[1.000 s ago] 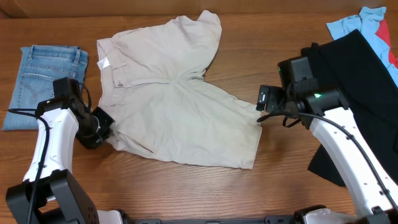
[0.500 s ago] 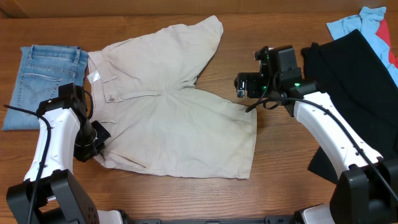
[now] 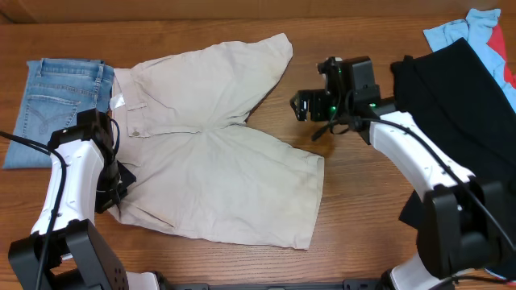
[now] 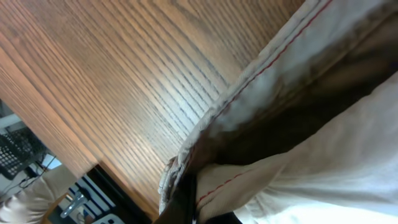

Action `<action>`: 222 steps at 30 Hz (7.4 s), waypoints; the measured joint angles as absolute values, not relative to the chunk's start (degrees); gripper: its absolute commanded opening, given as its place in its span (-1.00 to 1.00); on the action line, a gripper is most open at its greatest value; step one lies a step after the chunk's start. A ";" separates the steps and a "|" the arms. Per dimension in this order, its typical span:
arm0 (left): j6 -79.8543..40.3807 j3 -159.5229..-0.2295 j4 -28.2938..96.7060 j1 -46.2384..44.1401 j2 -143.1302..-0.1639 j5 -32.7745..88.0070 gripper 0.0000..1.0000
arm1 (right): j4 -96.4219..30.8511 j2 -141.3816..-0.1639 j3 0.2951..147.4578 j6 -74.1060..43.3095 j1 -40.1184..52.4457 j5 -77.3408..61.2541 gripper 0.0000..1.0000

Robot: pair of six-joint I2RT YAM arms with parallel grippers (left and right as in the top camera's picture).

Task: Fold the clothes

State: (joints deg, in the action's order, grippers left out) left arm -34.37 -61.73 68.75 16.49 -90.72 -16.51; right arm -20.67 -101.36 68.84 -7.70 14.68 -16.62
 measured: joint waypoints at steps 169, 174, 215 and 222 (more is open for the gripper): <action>-34.52 -61.73 64.64 16.49 -90.74 -13.04 -0.88 | -8.73 -116.53 70.06 5.30 17.72 -4.40 -0.92; -34.52 -61.76 64.58 16.49 -90.74 -12.71 -0.88 | -23.18 -115.70 72.16 4.71 17.74 -1.83 -0.92; -32.40 -61.76 60.62 16.49 -90.74 -12.34 0.42 | -42.30 -105.60 69.32 -10.39 15.51 0.19 0.07; -32.40 -61.76 60.62 16.49 -90.72 -12.16 0.43 | -35.29 -105.60 64.36 -11.97 15.53 -1.56 -0.07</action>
State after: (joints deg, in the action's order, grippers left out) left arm -32.40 -61.76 60.62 16.49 -90.72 -12.16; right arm -35.29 -105.60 64.36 -11.97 15.53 -1.56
